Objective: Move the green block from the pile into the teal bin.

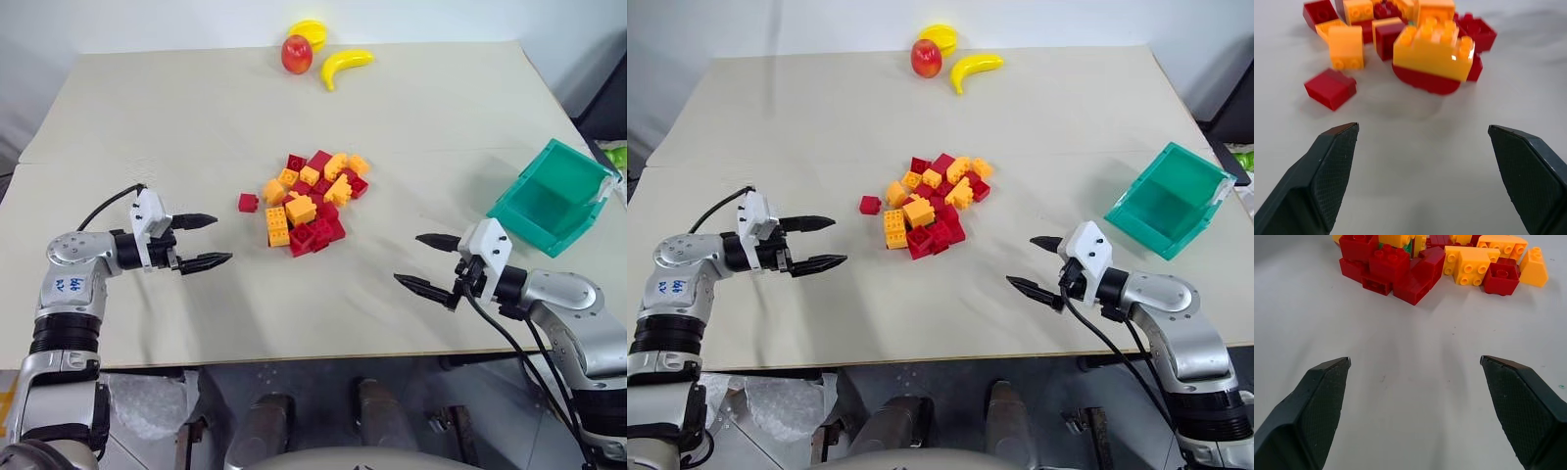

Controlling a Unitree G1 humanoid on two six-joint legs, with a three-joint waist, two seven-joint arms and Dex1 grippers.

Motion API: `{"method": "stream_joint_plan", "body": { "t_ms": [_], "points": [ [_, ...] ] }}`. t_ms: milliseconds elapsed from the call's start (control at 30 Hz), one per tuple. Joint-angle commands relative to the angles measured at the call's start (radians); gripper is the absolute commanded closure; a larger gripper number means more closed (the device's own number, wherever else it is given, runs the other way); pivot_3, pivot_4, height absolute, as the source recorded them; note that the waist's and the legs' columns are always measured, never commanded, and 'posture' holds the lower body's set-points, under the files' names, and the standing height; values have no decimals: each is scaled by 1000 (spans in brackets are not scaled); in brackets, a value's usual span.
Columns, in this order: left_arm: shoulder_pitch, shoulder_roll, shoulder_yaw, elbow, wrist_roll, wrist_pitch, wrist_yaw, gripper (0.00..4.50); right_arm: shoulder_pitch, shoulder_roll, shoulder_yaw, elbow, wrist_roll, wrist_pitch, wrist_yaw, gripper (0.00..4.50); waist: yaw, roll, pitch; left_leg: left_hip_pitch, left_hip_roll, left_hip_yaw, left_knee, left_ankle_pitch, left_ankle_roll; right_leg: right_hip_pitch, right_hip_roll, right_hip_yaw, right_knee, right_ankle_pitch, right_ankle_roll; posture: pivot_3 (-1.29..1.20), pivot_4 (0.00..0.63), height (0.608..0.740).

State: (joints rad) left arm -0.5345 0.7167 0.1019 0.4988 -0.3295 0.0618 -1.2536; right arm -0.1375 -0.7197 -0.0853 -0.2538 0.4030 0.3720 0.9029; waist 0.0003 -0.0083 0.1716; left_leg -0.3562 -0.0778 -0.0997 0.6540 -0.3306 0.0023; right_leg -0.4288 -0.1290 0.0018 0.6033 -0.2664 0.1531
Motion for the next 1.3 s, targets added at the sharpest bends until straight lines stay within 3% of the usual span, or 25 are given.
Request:
{"method": "stream_joint_plan", "body": {
  "t_ms": [33, 300, 400, 500, 900, 1067, 1300],
  "points": [
    [-10, 1, 22, -25, -9, -46, -3, 0, 2, -9, -27, -16, 7, -16, 5, 42, -1, 0, 0, 0, 0, 0, 0, 0, 0, 0, 0, 0, 0, 0, 0, 0, 150, 740],
    [-22, -1, 44, -46, -9, 38, 95, 0, 9, -6, -33, -29, 9, -12, -6, 42, 0, 0, 0, 0, 0, 0, 1, 0, 0, 0, 0, 0, 1, 0, 0, 0, 150, 740],
    [-48, -13, 29, -1, 3, -53, 52, 0, -10, 14, -34, -51, 38, 4, -20, 42, 0, 0, 0, 0, 0, 0, 1, 0, 0, 0, 0, 0, 1, 0, 0, 0, 150, 740],
    [-103, -50, 16, 77, 16, -123, 39, 614, -28, 43, -42, -106, 113, 57, -34, 0, 2, 0, 0, 0, 0, 0, 2, 0, 0, 0, 0, 0, 0, 0, 0, 0, 150, 740],
    [-385, -146, -54, 485, 165, -268, 110, 4389, -25, 104, -18, -197, 188, 115, -87, 0, 4, -1, 1, -4, -1, 0, 8, -2, 1, 0, 0, -1, 3, 1, 1, 0, 150, 740],
    [-470, -232, -94, 618, 239, -308, 173, 4450, -1, 108, -20, -218, 188, 110, -102, 0, 3, -2, 1, -5, -3, 0, 9, -2, 2, -1, 0, -1, 2, 1, 2, 0, 150, 740],
    [-490, -374, -129, 653, 268, -348, 113, 4450, 19, 117, -23, -241, 184, 105, -130, 0, 13, -3, 1, -11, -8, 0, 13, -2, 3, -5, -1, -1, 3, 3, 5, 0, 150, 740]
  ]
}}
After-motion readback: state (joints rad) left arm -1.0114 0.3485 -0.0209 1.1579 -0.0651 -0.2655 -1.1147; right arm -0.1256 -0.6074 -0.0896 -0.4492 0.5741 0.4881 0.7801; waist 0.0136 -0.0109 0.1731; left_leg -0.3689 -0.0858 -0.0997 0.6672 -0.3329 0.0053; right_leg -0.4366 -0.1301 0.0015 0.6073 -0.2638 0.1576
